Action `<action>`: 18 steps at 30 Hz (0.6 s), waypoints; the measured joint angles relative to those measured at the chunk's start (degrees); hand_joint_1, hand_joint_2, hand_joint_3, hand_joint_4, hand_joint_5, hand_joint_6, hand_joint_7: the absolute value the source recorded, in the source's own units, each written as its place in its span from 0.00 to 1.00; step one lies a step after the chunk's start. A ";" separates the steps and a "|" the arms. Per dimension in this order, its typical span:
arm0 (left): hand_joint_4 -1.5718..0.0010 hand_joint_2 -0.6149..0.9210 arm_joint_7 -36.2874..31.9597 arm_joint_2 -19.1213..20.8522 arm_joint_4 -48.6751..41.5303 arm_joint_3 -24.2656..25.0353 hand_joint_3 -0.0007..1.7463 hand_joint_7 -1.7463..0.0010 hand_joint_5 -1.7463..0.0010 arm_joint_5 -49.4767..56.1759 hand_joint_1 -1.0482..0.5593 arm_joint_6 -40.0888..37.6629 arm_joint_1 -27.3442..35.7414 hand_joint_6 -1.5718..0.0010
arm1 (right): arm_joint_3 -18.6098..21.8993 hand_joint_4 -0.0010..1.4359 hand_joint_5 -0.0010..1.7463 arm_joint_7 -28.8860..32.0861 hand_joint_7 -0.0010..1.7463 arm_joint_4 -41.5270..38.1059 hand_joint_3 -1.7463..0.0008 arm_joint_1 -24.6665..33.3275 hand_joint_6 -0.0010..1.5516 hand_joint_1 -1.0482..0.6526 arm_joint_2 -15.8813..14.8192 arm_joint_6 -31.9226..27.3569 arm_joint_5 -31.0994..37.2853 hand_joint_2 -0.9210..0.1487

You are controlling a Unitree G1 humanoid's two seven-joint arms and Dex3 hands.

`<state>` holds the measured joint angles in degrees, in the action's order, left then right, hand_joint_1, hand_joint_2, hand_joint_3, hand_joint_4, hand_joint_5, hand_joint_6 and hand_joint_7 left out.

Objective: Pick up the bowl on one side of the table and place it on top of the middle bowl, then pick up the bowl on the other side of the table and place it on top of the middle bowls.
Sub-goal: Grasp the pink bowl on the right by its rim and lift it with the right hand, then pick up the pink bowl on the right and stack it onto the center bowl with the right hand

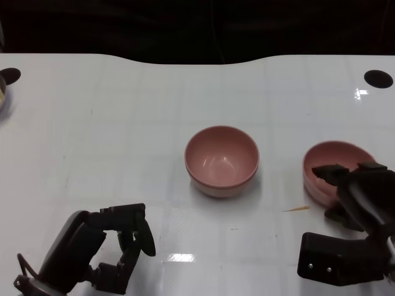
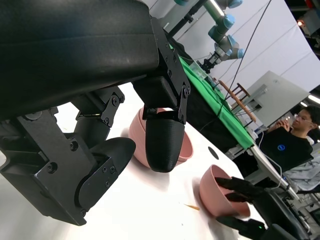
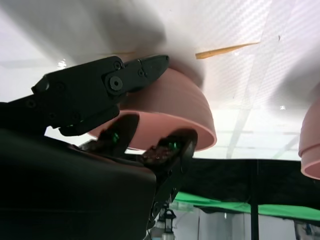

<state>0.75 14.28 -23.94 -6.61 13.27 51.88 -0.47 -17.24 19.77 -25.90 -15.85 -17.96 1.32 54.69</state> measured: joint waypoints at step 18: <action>0.44 0.57 1.37 -0.65 1.57 -0.10 0.91 0.14 0.00 -0.25 0.68 -1.51 0.48 0.45 | -4.03 0.67 1.00 12.74 0.88 -8.61 0.97 -6.08 0.53 0.55 -2.08 8.40 -1.18 0.10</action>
<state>2.12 13.63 -22.38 -6.71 13.02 50.37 0.01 -21.26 32.51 -34.51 -21.93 -20.03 9.72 53.51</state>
